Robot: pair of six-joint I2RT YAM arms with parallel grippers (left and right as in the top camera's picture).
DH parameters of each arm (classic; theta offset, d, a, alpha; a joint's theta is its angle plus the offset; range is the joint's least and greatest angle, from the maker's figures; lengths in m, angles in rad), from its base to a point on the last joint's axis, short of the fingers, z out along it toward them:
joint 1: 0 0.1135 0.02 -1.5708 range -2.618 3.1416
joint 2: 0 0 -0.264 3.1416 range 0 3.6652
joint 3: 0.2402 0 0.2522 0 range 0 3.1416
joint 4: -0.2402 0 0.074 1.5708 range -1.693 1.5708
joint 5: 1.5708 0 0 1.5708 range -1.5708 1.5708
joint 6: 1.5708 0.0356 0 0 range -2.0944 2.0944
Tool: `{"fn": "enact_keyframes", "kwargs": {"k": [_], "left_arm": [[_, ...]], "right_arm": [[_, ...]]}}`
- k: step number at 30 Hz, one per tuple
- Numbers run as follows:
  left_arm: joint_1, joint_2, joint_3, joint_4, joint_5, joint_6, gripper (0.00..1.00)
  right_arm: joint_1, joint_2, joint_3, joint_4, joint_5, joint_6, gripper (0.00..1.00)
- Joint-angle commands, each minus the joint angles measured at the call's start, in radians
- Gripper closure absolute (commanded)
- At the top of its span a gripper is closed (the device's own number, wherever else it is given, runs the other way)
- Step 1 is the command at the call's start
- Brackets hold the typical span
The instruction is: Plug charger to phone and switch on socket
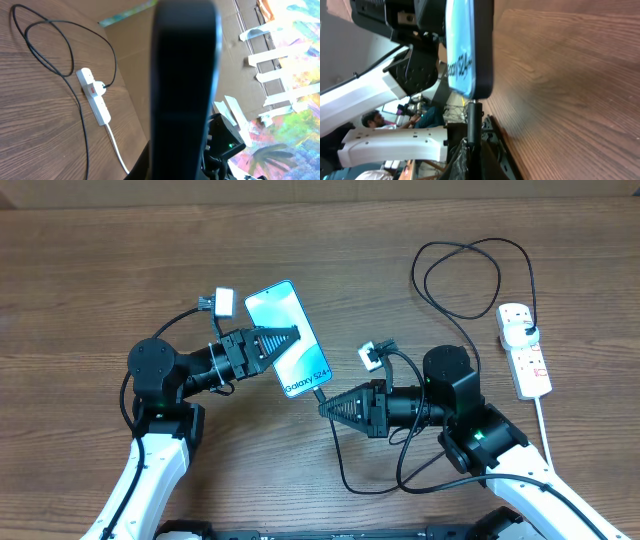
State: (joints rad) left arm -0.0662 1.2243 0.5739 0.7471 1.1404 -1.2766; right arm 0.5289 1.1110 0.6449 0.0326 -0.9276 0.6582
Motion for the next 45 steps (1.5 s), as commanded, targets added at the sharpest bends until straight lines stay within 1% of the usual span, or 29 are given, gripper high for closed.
{"fn": "enact_keyframes", "kwargs": {"k": [1,10,45], "left_arm": [[-0.005,-0.007,0.005,0.009,0.012,0.006,0.96],[-0.005,-0.007,0.005,0.01,-0.003,0.006,0.96],[-0.006,-0.007,0.005,0.01,-0.023,-0.011,0.96]], "right_arm": [[-0.01,0.0,0.005,0.008,-0.002,0.008,0.96],[-0.01,0.0,0.005,0.0,-0.072,0.023,0.96],[-0.009,0.0,0.005,0.027,-0.031,0.053,0.96]]}}
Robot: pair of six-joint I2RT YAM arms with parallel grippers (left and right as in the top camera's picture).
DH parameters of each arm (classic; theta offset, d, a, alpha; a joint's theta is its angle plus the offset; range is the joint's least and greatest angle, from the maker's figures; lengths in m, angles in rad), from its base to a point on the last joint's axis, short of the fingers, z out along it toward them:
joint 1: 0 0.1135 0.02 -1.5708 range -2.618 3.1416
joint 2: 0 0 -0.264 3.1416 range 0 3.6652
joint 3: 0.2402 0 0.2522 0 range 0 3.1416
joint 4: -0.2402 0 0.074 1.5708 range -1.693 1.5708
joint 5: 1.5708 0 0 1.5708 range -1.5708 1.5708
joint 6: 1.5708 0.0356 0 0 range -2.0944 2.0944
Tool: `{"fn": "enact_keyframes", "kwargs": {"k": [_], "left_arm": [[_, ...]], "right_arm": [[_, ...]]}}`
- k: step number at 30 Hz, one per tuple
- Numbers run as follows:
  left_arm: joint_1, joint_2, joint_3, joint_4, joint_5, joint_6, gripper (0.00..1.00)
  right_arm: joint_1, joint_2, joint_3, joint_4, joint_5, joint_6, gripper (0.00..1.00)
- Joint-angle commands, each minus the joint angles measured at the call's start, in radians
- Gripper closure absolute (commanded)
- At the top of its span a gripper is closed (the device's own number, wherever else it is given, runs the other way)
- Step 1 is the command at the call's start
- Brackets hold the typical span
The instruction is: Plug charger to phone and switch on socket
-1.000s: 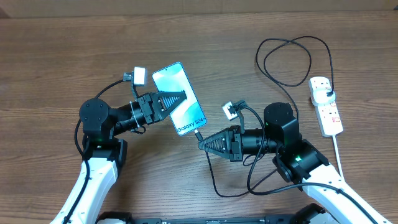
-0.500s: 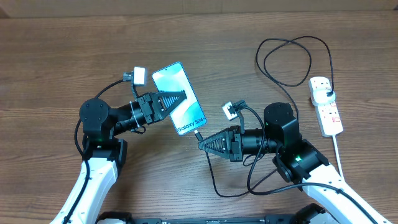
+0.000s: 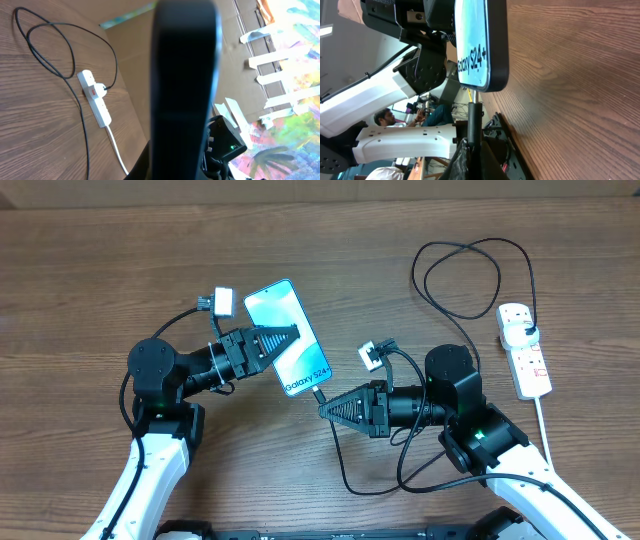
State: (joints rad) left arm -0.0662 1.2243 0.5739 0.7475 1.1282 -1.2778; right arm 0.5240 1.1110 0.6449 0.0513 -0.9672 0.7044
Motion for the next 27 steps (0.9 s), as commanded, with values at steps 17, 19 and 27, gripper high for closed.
{"fn": "enact_keyframes", "kwargs": {"k": [17,19,27], "left_arm": [[-0.007,-0.007,0.005,0.009,-0.032,-0.054,0.96],[-0.007,-0.007,0.005,0.009,-0.032,-0.054,0.96],[-0.008,-0.007,0.005,0.009,-0.033,-0.055,0.96]], "right_arm": [[-0.003,0.0,0.005,0.034,0.009,0.03,0.96],[-0.003,0.0,0.005,0.04,0.009,0.032,0.96],[-0.003,0.02,0.005,0.042,0.013,0.059,0.96]]}}
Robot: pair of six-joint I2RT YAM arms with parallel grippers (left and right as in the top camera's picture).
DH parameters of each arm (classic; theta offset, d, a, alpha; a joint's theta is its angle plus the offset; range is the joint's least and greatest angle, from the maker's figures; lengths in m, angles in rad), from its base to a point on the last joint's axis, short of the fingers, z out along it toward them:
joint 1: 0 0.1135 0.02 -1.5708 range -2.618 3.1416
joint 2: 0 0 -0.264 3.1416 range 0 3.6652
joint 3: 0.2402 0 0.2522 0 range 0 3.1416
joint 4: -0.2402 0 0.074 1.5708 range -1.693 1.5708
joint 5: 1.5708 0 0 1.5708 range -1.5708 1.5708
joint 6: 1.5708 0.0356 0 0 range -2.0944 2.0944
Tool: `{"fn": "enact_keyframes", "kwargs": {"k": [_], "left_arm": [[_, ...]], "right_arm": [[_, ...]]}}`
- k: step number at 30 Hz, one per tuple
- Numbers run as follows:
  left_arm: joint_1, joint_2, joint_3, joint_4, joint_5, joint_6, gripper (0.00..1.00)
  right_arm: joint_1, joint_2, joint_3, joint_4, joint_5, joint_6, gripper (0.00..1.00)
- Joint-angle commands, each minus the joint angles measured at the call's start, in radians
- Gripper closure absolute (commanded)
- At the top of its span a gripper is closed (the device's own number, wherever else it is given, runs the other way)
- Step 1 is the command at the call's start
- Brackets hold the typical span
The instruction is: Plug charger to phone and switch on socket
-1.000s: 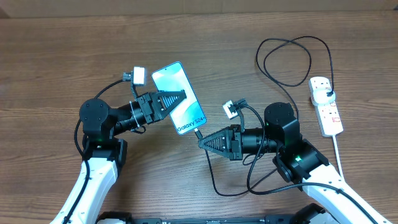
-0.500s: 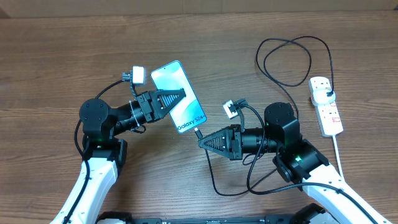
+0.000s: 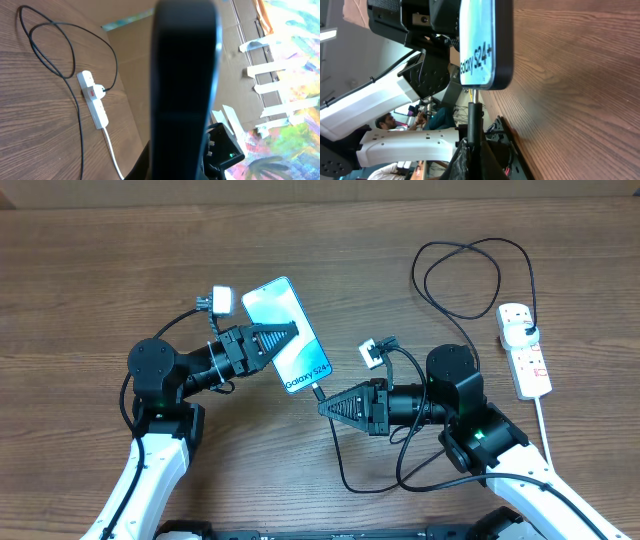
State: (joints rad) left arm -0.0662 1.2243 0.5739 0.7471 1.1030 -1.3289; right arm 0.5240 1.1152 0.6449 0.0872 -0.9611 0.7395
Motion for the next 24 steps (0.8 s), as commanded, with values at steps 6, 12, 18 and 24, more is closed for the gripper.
{"fn": "enact_keyframes", "kwargs": {"k": [6,12,18,24], "left_arm": [[-0.008,-0.007,0.005,0.01,-0.007,-0.01,0.96],[-0.007,-0.007,0.005,0.009,-0.007,0.027,0.96],[-0.006,-0.007,0.005,0.009,-0.007,0.043,0.96],[-0.006,-0.007,0.005,0.009,-0.008,0.043,0.96]], "right_arm": [[-0.003,0.059,0.005,0.025,-0.003,0.031,0.96],[-0.003,0.06,0.005,0.031,-0.01,0.025,0.96],[-0.003,0.058,0.005,0.032,-0.057,0.011,0.96],[-0.003,0.058,0.005,0.04,-0.081,0.008,0.96]]}}
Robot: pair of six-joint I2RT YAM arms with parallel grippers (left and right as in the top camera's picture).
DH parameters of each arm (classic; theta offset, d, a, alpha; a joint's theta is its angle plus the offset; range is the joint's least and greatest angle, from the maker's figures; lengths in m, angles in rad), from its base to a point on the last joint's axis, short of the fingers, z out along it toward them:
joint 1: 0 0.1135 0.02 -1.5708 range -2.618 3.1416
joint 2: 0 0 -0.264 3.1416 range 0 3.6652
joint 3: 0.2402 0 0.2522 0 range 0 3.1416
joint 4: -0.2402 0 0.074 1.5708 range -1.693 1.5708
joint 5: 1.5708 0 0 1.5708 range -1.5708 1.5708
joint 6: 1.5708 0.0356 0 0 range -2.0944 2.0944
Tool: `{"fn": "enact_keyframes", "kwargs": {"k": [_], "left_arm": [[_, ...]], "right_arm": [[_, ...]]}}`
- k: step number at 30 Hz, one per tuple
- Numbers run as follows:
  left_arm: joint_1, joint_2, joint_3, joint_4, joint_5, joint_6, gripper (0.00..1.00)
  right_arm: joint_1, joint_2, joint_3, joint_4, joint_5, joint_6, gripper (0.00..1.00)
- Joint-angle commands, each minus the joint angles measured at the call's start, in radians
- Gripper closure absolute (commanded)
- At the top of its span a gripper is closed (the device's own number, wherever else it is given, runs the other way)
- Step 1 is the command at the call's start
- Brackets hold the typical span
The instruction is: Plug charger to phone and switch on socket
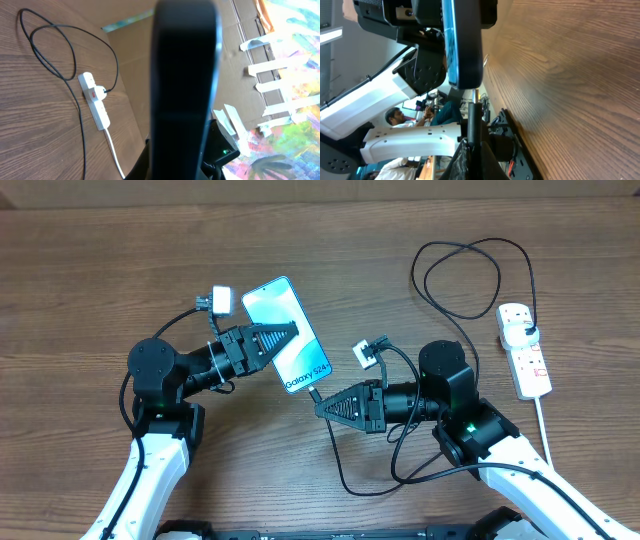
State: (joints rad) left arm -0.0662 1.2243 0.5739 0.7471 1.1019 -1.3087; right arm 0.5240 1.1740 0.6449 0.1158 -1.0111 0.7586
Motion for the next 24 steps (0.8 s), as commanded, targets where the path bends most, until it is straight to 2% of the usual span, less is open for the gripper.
{"fn": "enact_keyframes", "kwargs": {"k": [1,24], "left_arm": [[-0.006,-0.007,0.005,0.009,-0.006,0.024,0.96],[-0.006,-0.007,0.005,0.009,-0.006,0.035,0.96]], "right_arm": [[-0.004,-0.001,0.005,0.011,-0.035,-0.011,0.96],[-0.042,-0.018,0.005,0.011,-0.089,-0.014,0.96]]}}
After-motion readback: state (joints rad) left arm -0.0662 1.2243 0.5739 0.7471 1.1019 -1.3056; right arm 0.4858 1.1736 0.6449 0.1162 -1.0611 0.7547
